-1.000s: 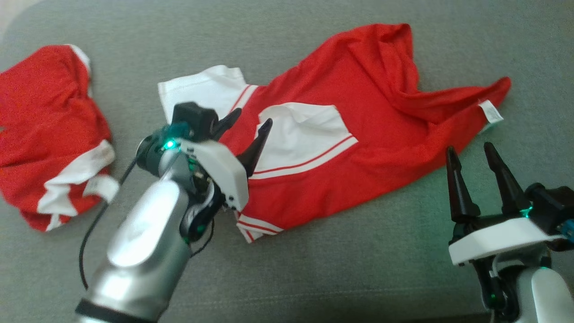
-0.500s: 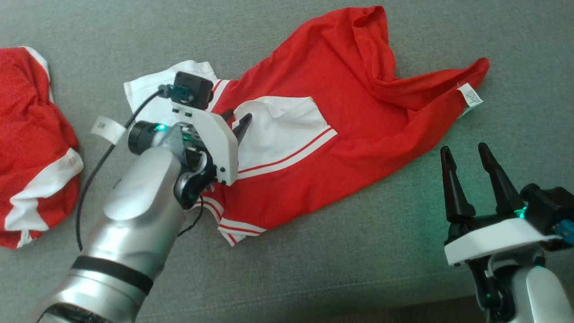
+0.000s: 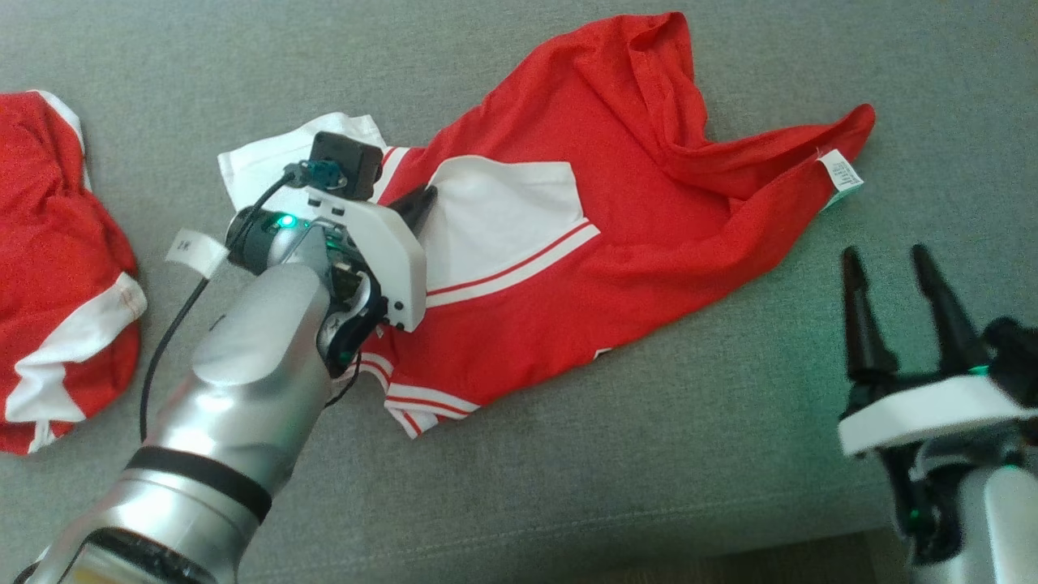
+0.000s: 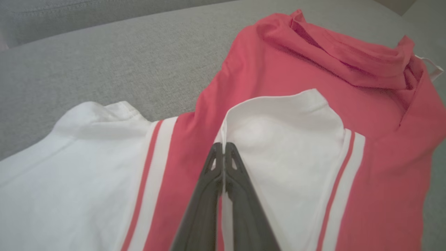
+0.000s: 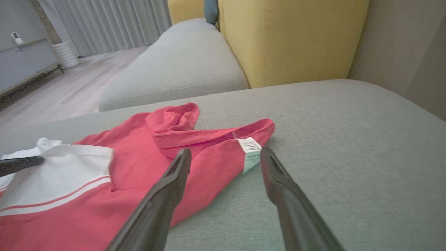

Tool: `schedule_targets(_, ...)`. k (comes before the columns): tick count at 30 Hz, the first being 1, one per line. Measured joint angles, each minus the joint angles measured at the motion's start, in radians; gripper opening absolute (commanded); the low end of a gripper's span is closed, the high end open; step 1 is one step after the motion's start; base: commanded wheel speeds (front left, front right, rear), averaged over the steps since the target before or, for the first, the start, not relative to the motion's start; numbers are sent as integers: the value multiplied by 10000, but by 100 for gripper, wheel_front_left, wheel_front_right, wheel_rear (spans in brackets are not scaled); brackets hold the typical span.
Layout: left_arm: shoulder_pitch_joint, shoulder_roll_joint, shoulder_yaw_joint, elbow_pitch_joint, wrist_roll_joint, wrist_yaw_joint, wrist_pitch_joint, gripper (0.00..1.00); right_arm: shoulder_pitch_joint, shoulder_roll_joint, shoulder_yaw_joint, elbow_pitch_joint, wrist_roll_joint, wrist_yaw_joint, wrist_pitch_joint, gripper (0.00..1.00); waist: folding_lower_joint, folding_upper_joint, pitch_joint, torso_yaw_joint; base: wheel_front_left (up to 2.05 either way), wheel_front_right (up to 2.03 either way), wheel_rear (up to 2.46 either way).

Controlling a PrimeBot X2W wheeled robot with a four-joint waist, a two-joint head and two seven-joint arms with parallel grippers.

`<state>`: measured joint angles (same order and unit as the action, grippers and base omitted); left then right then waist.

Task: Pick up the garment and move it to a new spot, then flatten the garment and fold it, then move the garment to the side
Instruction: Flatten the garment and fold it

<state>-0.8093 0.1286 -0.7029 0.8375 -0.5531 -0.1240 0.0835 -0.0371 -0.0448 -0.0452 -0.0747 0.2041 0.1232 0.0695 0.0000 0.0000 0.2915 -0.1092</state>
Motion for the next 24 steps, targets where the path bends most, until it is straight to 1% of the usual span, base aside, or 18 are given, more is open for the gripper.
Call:
schedule_targets(5,1,4,-52,-77,63,23,-591,0,-746,-100,-805,644,-397,0,591,100,0,0,-33,126,0,0,0)
schedule_targets(6,4,10,-92,-245,82,63,-744,0,-1212,-380,-976,1080,-347,0,899,100,0,0,10,209,0,0,0)
schedule_targets(9,18,-6,-245,-573,151,100,-872,0,-2033,-828,-1266,1825,-188,0,1269,100,0,0,108,369,0,0,0)
schedule_targets(12,69,-19,-311,-930,171,111,-961,0,-2856,-1139,-1463,2669,-50,0,1626,100,0,0,239,557,0,0,0)
schedule_targets(13,69,-19,-311,-930,171,111,-961,0,-2856,-1139,-1463,2669,-50,0,1626,100,0,0,239,557,0,0,0)
schedule_targets(20,73,-21,-491,-1661,242,184,-1083,0,-4467,-1647,-1960,4771,-2,0,2173,100,1,0,607,994,0,0,0)
schedule_targets(24,66,-21,-585,-2008,355,188,-1133,0,-5187,-1881,-1985,5848,-6,0,2378,100,1,0,844,1190,0,0,0)
